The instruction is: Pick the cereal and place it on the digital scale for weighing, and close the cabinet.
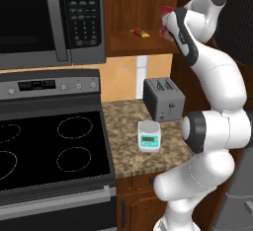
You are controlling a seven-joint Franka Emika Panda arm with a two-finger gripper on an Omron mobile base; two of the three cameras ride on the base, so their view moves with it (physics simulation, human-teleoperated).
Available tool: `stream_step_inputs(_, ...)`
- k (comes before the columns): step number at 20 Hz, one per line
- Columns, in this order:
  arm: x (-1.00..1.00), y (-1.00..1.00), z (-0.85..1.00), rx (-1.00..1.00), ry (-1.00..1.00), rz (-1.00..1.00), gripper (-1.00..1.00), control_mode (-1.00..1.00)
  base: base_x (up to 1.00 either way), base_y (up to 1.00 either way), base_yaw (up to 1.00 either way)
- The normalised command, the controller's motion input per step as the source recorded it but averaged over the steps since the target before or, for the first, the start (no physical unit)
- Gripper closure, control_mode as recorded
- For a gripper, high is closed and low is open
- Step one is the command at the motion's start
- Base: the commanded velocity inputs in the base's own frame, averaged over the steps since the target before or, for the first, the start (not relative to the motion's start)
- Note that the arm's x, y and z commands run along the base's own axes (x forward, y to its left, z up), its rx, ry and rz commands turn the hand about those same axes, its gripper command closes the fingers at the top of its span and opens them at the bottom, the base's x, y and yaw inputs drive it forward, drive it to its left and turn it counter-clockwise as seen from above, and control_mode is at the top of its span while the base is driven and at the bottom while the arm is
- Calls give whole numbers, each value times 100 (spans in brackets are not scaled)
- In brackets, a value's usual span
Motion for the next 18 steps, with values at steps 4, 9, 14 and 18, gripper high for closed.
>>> stream_step_inputs(4, 34, -1, -7, 0, 0, 2, -100, -100, 0, 0, 0)
stream_step_inputs(9, 29, -12, -1, 0, 0, 2, -100, -100, 0, 0, 0)
stream_step_inputs(14, 34, -16, -1, 0, 0, 2, -100, -100, 0, 0, 0)
stream_step_inputs(18, 20, -8, 0, 0, 0, 2, -100, -100, 0, 0, 0)
